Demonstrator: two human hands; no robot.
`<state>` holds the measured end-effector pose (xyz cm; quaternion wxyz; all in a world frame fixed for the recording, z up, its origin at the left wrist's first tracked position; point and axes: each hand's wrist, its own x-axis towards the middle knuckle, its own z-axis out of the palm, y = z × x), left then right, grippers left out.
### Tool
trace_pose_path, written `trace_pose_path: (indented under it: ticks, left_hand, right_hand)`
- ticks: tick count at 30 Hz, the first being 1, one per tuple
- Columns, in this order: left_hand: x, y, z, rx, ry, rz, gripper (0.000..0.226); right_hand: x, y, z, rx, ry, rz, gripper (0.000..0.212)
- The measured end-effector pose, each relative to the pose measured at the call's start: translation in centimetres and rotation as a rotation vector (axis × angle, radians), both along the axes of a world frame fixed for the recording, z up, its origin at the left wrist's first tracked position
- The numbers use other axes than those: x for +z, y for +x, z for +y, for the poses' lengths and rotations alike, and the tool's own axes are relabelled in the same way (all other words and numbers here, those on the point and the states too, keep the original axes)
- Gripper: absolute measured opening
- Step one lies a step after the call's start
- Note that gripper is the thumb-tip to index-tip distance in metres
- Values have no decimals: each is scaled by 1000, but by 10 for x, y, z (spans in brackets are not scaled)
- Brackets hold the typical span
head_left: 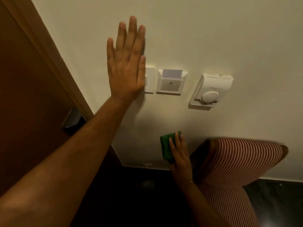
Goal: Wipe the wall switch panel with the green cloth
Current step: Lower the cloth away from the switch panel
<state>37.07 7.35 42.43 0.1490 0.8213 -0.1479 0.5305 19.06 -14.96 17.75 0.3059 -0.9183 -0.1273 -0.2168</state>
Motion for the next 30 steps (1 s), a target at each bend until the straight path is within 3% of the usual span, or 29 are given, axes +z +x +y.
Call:
trace_pose_path:
  ticks: [3,6,10,13,16,20,30]
  left_hand:
    - [-79,-52,-24,-69,-79,105,59]
    - [-179,-121,-50,-144,-71,413,60]
    - [-300,-212,-75,-121,-8,854,66]
    - [-361,-266,-90,-62,125,1084,67]
    - [-402,-292,-110,-90,230,1221,68]
    - [-438,-295,-147,-137,305,1334,69]
    - [-487,-277,-203,-221,362,1474,67]
  right_hand:
    - [-45,-49,-37,-28,-7,205,99]
    - [-93,-95,-85,-68,-5,420,99]
    - [-156,-135,-154,-188,-45,694,82]
    - [-200,-149,-191,-245,-120,884,67]
    - [-229,-149,-212,-268,-80,949,64]
    - [-259,-141,-225,-328,-121,1041,76]
    - [-306,-131,-237,-375,-169,1040,78]
